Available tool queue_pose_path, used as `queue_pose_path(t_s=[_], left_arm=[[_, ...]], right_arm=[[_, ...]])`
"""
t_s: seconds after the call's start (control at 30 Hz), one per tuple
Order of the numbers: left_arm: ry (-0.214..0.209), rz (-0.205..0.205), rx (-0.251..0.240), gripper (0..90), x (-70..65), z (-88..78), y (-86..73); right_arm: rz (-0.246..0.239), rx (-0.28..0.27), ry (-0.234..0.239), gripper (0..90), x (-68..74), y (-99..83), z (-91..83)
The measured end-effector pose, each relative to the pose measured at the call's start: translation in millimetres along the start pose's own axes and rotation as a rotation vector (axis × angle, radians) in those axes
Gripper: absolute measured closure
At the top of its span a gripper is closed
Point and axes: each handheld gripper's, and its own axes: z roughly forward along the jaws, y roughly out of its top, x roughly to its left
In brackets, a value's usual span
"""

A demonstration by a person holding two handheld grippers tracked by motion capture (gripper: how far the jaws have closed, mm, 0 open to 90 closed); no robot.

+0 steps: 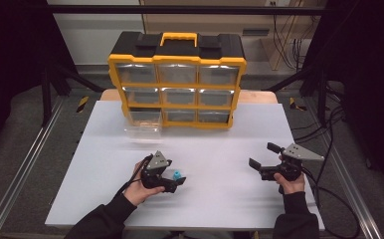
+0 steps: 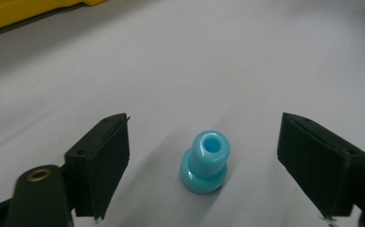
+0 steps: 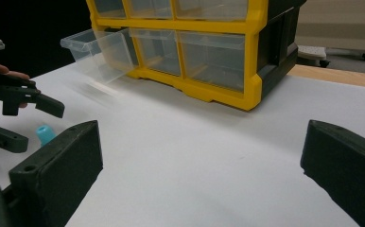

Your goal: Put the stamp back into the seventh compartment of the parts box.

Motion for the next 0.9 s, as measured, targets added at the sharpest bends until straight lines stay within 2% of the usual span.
queue_pose_path(t_s=[0.23,0.37,0.57,0.9], left_arm=[[0.006,-0.043,0.015,26.6,0.5,-0.5,-0.2],[0.003,-0.052,0.019,30.6,0.0,-0.4,0.1],[0.007,-0.038,0.026,41.5,-2.7,0.5,-0.1],[0.017,-0.016,0.030,50.5,-6.0,2.9,-2.2]], right_arm=[[0.004,0.002,0.000,0.3,0.2,0.1,0.0],[0.004,0.001,0.000,0.3,0.2,0.1,-0.1],[0.005,0.002,0.000,0.3,0.2,0.0,0.0],[0.005,0.002,0.000,0.3,0.2,0.0,0.0]])
